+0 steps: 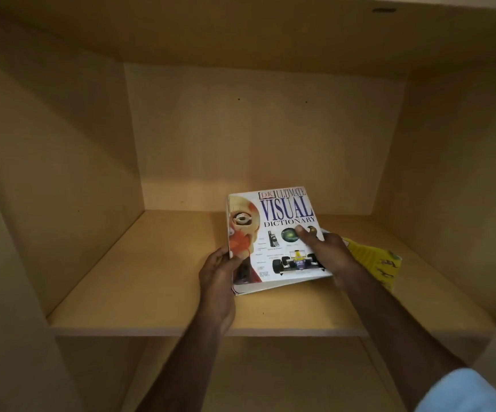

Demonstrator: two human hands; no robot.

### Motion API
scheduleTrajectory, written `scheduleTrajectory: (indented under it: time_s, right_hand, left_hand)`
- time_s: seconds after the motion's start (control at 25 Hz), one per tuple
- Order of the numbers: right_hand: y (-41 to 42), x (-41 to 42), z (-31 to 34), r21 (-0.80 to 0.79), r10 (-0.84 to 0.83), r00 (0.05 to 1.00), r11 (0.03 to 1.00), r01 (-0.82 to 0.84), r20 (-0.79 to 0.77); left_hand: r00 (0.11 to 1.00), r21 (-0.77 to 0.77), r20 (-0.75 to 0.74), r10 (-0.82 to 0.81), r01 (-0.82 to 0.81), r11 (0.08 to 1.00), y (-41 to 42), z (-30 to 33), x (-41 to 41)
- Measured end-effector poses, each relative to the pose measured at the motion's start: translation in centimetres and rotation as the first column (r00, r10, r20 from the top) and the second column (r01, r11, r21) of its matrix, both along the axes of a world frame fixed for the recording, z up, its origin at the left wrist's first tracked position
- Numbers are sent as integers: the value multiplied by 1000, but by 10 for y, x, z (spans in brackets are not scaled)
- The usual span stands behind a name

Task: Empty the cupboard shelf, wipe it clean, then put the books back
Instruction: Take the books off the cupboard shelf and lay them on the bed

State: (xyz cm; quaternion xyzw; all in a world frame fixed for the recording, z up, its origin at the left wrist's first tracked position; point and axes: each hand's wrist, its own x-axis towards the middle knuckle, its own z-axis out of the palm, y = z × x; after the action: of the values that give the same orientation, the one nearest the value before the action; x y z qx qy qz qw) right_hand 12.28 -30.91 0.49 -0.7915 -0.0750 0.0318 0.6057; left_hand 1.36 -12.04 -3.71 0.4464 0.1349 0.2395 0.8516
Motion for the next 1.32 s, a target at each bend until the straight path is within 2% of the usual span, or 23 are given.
scheduleTrajectory:
  time_s: [0.16,0.4,0.6,0.76,0.84,0.96,1.04,1.12,1.2,1.32]
  right_hand:
    - [0,-37,-10,116,67,996,991,-74,60]
    - [40,-98,-15,79,198,965,974,-214,171]
    - [73,-155,-46,133,445,895,886,-445,36]
    - [105,-224,-84,261,449,891,854,-449,66]
    - [114,-260,-105,265,481,873,834,-483,80]
    - [121,-303,-136,240,532,834,799,-552,148]
    - [126,-337,-159,212,610,771,742,-637,182]
    - [132,-367,-178,176,680,704,682,-710,204]
    - [141,-403,-192,117,758,613,603,-789,223]
    - [151,-479,-204,44,886,427,426,-904,181]
  left_hand:
    - [999,164,-20,-47,50,985,16,12,-21]
    - [990,268,38,139,-144,953,34,5,-105]
    - [950,396,77,302,-307,865,51,-11,-198]
    - [937,503,14,350,-309,807,47,-31,-280]
    - [913,550,-17,408,-333,766,39,-50,-322]
    - [873,509,-77,482,-381,772,25,-82,-379]
    - [827,475,-176,533,-403,782,16,-107,-424]
    - [749,466,-248,614,-464,754,8,-129,-470]
    - [649,474,-306,696,-530,703,-4,-150,-520]
    - [491,463,-324,809,-664,588,-38,-172,-603]
